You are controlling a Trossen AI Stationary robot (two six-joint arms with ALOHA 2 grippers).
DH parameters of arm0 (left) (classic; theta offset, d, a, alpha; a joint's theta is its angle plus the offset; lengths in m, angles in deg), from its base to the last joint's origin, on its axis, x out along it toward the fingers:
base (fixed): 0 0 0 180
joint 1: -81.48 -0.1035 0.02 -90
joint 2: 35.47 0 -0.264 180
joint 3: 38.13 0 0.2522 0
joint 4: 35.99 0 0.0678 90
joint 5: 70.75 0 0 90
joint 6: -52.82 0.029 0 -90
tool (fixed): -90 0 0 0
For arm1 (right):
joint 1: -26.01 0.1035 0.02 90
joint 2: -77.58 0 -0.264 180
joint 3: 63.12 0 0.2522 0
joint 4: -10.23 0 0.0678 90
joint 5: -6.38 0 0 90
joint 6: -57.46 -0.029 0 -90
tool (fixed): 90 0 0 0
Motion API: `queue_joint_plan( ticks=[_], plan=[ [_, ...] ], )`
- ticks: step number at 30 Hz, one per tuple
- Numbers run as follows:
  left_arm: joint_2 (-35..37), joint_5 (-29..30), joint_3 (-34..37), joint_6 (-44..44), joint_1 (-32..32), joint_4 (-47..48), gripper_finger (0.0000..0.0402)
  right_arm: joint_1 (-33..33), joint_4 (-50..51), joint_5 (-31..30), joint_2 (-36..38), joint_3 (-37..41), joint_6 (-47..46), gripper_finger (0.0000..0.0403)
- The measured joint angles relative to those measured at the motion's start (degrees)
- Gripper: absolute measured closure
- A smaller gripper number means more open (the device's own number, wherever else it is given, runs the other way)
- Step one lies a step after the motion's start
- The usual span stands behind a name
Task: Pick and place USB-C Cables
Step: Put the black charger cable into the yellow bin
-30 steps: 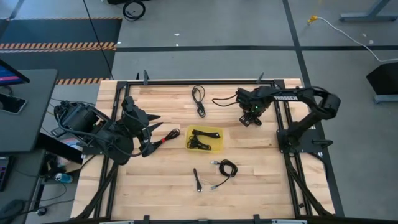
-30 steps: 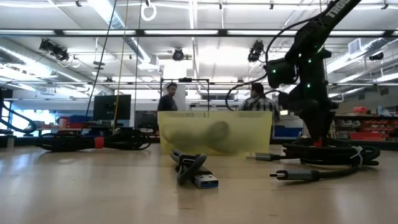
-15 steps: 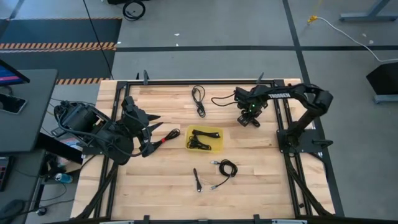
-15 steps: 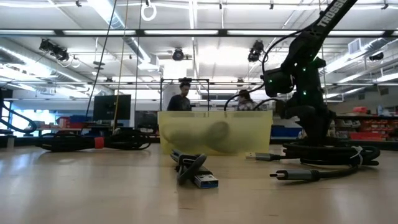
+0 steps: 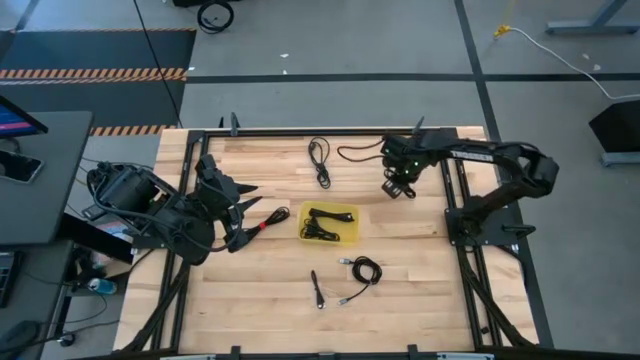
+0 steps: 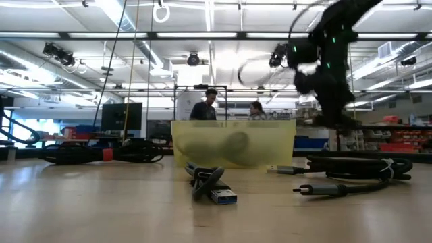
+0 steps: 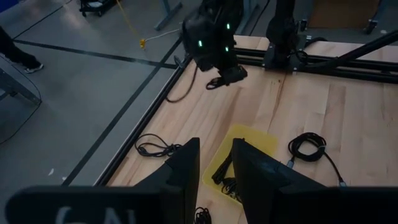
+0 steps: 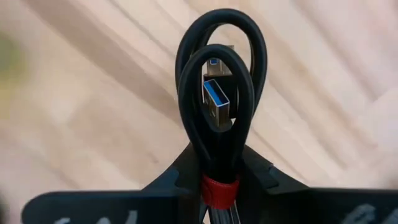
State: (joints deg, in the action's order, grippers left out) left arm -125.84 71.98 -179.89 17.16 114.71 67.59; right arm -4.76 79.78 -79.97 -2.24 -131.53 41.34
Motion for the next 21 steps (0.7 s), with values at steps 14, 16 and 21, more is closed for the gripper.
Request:
queue_joint_plan(
  ticks=[14, 16, 21],
  plan=[
    [0.0, 0.0, 0.0, 0.0, 0.0, 0.0, 0.0299, 11.2, -0.5, 8.7, -6.5, -26.3, 9.4, 0.0339],
    [0.0, 0.0, 0.0, 0.0, 0.0, 0.0, 0.0299, 12.4, -0.6, 9.7, -9.1, -28.0, 10.8, 0.0339],
    [0.0, 0.0, 0.0, 0.0, 0.0, 0.0, 0.0299, 15.2, -0.8, 10.6, -15.7, -29.7, 13.5, 0.0339]
  ],
)
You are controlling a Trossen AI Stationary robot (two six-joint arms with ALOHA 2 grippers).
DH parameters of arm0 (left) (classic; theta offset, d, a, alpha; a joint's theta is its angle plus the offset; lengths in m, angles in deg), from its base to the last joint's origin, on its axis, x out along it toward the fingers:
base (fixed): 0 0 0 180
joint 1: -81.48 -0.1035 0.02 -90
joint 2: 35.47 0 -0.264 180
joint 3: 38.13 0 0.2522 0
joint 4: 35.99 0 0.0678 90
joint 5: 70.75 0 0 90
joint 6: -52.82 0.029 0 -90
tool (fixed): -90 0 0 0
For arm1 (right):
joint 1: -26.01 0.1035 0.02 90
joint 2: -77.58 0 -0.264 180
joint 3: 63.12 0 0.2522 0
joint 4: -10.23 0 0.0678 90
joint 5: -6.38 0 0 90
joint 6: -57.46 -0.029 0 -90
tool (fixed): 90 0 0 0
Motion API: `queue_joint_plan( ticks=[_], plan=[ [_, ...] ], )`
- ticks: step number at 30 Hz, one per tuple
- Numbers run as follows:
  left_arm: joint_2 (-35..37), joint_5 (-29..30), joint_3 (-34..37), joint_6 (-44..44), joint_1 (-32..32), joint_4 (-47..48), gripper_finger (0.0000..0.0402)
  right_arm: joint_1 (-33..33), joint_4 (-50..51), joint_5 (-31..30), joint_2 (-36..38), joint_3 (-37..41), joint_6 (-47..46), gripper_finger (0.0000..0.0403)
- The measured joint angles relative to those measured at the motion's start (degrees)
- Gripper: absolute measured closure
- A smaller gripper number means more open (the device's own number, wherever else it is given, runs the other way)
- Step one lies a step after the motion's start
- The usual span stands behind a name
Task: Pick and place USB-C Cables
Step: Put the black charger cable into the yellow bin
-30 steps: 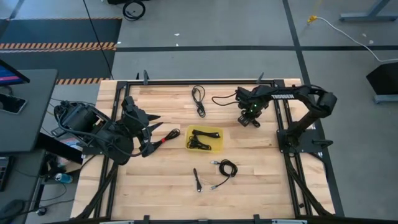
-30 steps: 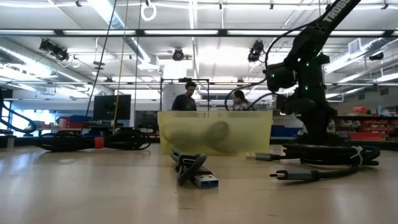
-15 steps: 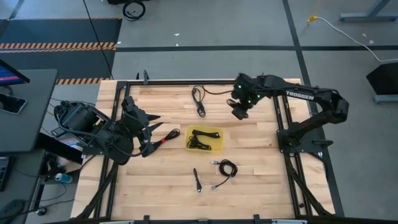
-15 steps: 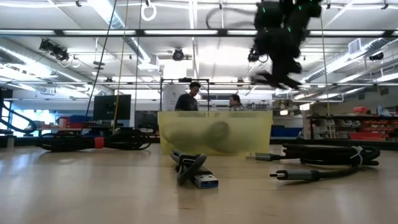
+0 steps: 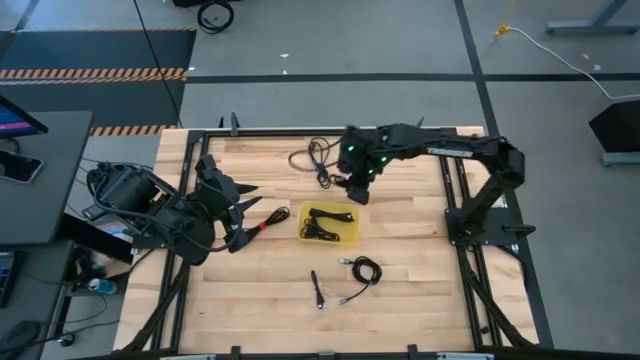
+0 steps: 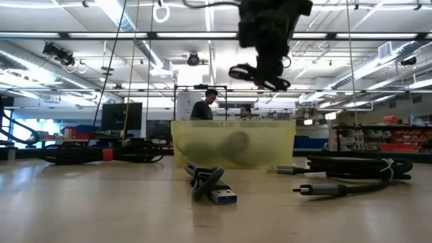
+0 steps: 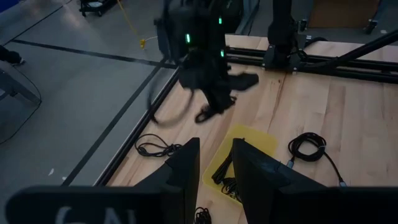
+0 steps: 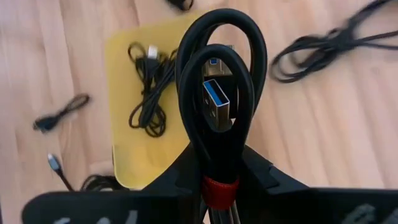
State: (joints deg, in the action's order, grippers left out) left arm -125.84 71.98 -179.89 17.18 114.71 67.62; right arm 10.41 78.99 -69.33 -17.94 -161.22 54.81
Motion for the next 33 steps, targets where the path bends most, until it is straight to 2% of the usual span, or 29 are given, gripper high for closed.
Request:
queue_joint_plan(
  ticks=[8, 15, 33],
  plan=[
    [0.0, 0.0, 0.0, 0.0, 0.0, 0.0, 0.0299, 4.0, -0.5, 2.1, -9.5, 0.0, 3.7, 0.0339],
    [0.0, 0.0, 0.0, 0.0, 0.0, 0.0, 0.0299, 6.7, -1.9, 5.3, -14.3, -0.1, 6.5, 0.0339],
    [0.0, 0.0, 0.0, 0.0, 0.0, 0.0, 0.0299, 6.8, -10.2, 5.3, -14.9, -0.1, 4.8, 0.0339]
  ],
)
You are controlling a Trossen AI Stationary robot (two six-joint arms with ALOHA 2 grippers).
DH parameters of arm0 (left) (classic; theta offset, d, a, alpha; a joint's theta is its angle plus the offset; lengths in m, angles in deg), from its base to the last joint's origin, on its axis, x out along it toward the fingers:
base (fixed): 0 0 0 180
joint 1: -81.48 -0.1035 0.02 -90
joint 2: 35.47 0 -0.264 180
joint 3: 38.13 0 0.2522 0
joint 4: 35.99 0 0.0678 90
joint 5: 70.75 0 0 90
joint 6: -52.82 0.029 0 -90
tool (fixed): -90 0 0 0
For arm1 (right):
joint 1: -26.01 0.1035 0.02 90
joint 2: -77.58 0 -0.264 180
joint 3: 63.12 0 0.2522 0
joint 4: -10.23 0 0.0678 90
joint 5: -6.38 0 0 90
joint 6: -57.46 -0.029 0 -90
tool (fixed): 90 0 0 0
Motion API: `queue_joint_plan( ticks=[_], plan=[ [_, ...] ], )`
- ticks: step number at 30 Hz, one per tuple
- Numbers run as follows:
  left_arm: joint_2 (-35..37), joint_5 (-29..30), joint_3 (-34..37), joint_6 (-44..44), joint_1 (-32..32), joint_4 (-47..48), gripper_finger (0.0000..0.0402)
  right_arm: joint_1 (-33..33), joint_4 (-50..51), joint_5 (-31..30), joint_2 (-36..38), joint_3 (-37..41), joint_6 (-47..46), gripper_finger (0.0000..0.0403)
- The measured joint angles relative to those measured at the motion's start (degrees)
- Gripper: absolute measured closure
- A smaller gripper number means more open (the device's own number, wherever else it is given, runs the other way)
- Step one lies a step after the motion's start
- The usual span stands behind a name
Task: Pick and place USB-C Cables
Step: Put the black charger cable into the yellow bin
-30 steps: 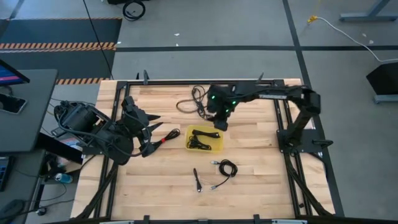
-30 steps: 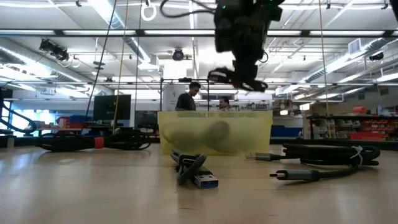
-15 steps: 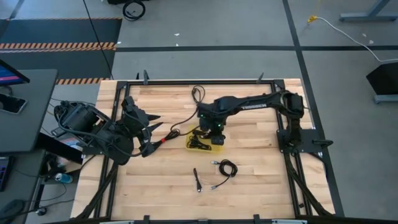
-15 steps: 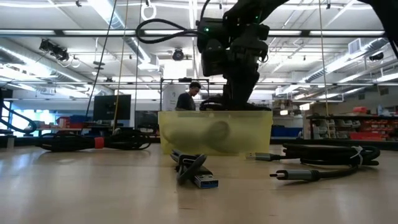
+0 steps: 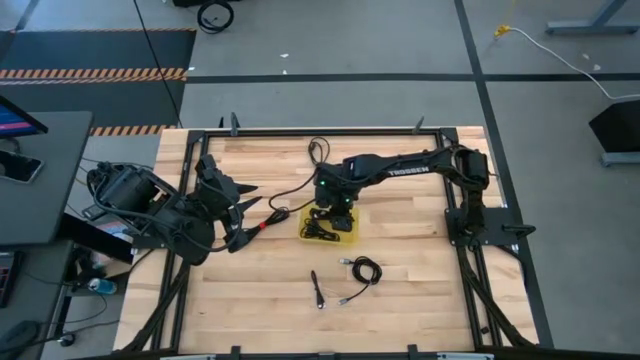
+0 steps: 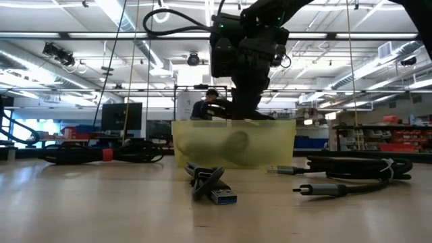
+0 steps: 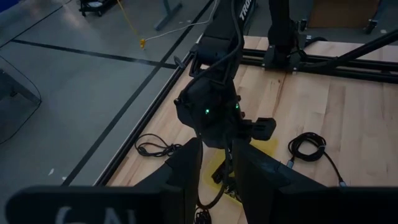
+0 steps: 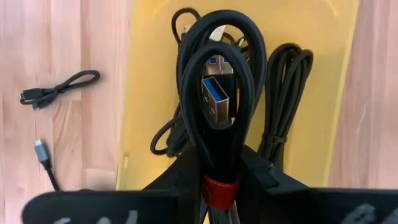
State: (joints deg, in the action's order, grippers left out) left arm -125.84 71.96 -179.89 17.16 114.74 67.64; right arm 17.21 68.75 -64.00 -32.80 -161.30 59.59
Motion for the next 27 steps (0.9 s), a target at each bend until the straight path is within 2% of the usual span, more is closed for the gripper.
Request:
queue_joint_plan(
  ticks=[27],
  plan=[
    [0.0, 0.0, 0.0, 0.0, 0.0, 0.0, 0.0299, -1.5, -4.0, -1.1, -0.3, 1.1, -0.5, 0.0339]
  ],
)
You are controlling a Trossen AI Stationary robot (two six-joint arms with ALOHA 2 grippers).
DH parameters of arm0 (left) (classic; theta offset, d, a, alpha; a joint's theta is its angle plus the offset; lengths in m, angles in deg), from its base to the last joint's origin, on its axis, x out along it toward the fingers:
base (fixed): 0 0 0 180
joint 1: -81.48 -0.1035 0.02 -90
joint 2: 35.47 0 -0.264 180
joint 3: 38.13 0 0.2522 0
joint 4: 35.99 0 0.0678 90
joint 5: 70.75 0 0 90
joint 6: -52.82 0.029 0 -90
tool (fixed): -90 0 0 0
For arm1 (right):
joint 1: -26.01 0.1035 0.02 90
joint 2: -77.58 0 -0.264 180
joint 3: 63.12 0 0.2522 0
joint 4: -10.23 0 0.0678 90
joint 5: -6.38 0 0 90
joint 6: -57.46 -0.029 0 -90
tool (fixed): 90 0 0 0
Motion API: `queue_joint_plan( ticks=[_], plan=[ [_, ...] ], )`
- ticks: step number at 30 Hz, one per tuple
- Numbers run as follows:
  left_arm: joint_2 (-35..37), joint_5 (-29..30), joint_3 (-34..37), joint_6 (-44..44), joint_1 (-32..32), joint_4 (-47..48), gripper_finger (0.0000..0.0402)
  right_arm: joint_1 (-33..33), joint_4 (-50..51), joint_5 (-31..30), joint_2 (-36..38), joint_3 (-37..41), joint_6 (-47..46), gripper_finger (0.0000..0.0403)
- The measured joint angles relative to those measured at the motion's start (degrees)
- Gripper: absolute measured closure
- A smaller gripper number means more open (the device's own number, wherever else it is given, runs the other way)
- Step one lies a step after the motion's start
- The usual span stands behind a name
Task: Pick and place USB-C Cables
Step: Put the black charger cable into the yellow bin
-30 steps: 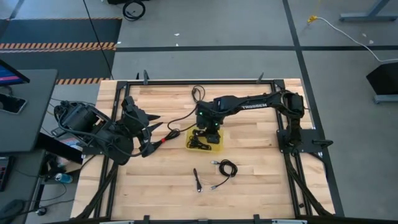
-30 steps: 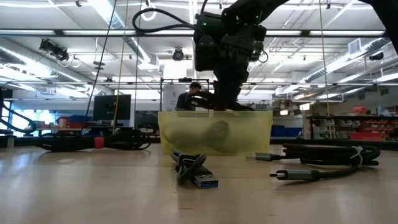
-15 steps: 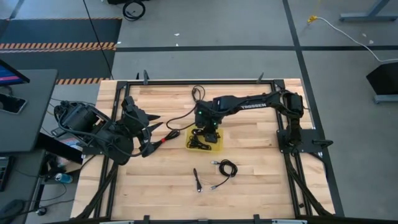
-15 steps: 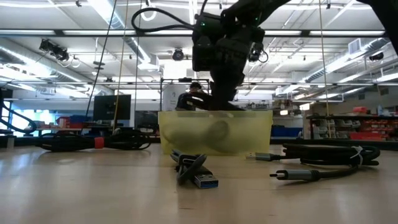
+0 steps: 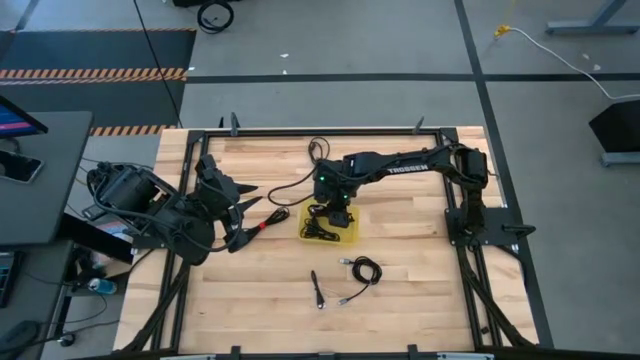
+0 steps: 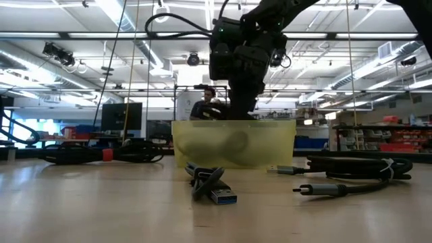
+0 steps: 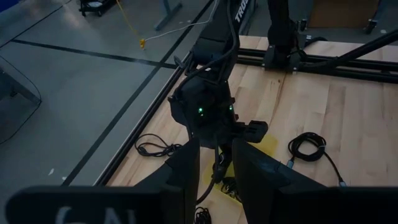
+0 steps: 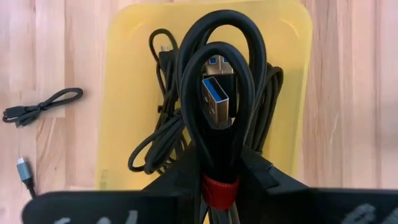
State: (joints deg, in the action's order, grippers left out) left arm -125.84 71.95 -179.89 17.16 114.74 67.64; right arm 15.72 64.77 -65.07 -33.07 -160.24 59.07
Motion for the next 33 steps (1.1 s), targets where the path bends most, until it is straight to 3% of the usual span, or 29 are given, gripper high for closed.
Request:
queue_joint_plan(
  ticks=[18, 33],
  plan=[
    [0.0, 0.0, 0.0, 0.0, 0.0, 0.0, 0.0299, 0.0, -8.5, 2.1, 0.0, 10.5, -4.4, 0.0339],
    [0.0, 0.0, 0.0, 0.0, 0.0, 0.0, 0.0299, 0.0, -9.5, 2.1, 0.1, 10.9, -4.7, 0.0339]
  ],
)
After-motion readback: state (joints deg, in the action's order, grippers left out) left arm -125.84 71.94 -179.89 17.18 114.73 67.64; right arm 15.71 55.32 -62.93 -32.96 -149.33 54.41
